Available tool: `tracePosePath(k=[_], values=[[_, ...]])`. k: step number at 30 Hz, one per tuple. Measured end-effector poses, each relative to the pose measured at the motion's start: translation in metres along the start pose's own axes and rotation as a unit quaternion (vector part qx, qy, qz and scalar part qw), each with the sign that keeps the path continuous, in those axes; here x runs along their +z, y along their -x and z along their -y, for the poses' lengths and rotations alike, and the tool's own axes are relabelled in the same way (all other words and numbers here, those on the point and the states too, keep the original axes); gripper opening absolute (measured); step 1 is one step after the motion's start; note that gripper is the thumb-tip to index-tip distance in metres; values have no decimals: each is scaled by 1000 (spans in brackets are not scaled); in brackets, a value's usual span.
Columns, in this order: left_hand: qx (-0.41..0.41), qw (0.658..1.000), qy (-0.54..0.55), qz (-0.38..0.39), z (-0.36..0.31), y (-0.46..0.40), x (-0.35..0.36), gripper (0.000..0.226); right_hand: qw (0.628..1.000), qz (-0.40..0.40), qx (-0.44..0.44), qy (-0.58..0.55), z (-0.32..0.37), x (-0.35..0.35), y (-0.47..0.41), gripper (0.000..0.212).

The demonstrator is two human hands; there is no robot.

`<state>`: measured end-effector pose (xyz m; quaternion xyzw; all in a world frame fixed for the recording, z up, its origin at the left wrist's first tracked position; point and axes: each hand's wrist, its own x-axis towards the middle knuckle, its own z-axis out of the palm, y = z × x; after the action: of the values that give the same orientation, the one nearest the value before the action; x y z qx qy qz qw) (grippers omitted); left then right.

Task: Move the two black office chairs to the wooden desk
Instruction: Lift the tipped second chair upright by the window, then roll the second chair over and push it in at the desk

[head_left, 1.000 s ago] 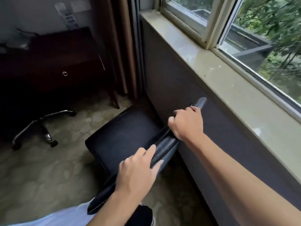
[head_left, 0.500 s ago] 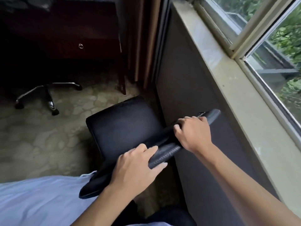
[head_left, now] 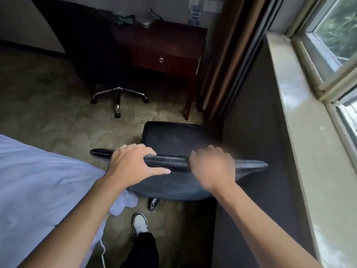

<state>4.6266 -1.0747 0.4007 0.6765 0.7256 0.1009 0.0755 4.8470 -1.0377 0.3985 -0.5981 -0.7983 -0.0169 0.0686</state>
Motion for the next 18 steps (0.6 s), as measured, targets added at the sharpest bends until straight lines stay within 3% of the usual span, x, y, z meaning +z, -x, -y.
tracePosePath(k=[5, 14, 18], values=[[-37, 999, 18, -7, -22, 25, 7, 73, 999, 14, -32, 0, -15, -3, 12, 56], [-62, 994, -5, -87, -64, 7, 19, 77, 997, -43, -64, 0, -55, -9, -37, 47], [-71, 990, -25, -116, -64, -7, 21, 73, 997, -68, -22, -34, -54, -5, -53, 32]])
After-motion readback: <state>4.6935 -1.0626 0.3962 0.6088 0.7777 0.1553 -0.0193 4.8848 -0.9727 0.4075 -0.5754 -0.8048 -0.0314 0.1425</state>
